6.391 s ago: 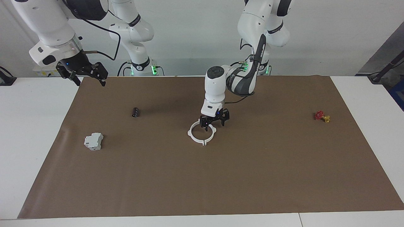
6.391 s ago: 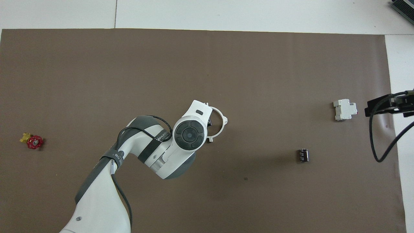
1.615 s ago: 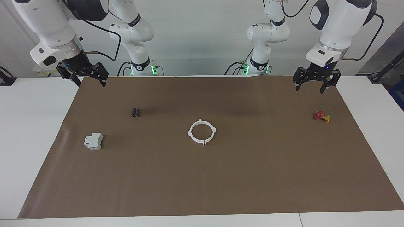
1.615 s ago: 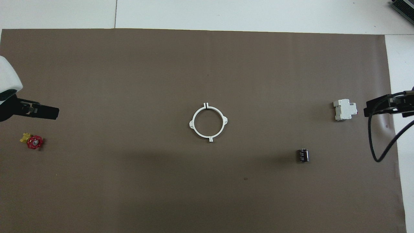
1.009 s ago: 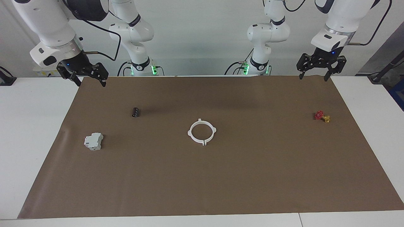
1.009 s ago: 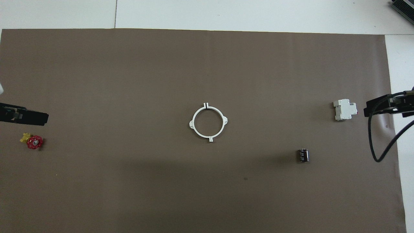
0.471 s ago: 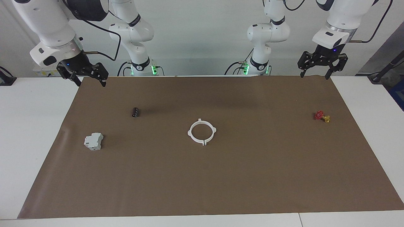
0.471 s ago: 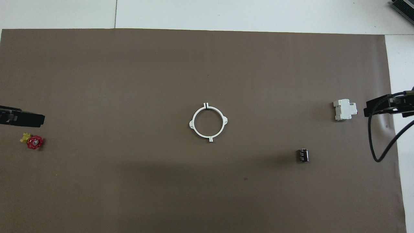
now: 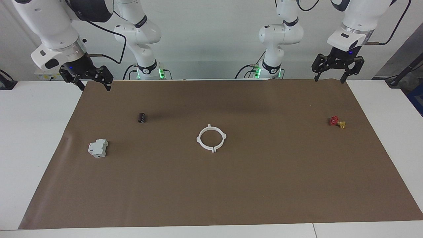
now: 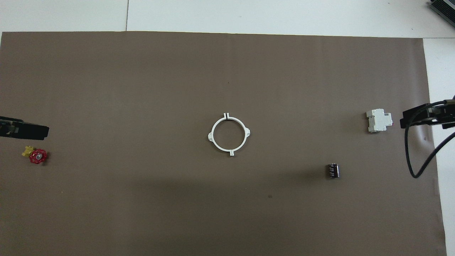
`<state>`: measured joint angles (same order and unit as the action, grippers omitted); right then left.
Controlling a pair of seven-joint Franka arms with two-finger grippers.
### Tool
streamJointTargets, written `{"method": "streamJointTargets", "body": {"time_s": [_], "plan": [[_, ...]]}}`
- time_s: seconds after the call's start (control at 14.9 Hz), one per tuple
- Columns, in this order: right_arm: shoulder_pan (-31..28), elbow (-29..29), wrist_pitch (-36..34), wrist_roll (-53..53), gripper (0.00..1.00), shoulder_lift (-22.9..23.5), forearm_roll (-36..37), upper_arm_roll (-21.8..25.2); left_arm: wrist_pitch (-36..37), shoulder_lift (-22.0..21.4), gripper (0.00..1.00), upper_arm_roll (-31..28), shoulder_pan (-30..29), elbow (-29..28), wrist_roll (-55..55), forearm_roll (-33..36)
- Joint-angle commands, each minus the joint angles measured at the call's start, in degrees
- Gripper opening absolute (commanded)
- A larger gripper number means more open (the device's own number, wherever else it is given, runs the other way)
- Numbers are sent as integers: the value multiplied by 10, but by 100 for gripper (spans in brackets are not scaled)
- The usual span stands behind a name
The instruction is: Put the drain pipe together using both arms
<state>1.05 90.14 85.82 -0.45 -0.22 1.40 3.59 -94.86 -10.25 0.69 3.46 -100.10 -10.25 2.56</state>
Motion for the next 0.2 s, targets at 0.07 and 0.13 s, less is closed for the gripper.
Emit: {"method": "streamJointTargets", "body": {"time_s": [0.07, 0.13], "plan": [[-6, 4, 6, 2, 100, -2, -3, -3, 6, -8, 100, -1, -2, -4, 5, -7], [-7, 5, 6, 2, 100, -2, -3, -3, 6, -8, 100, -1, -3, -4, 5, -7]]}}
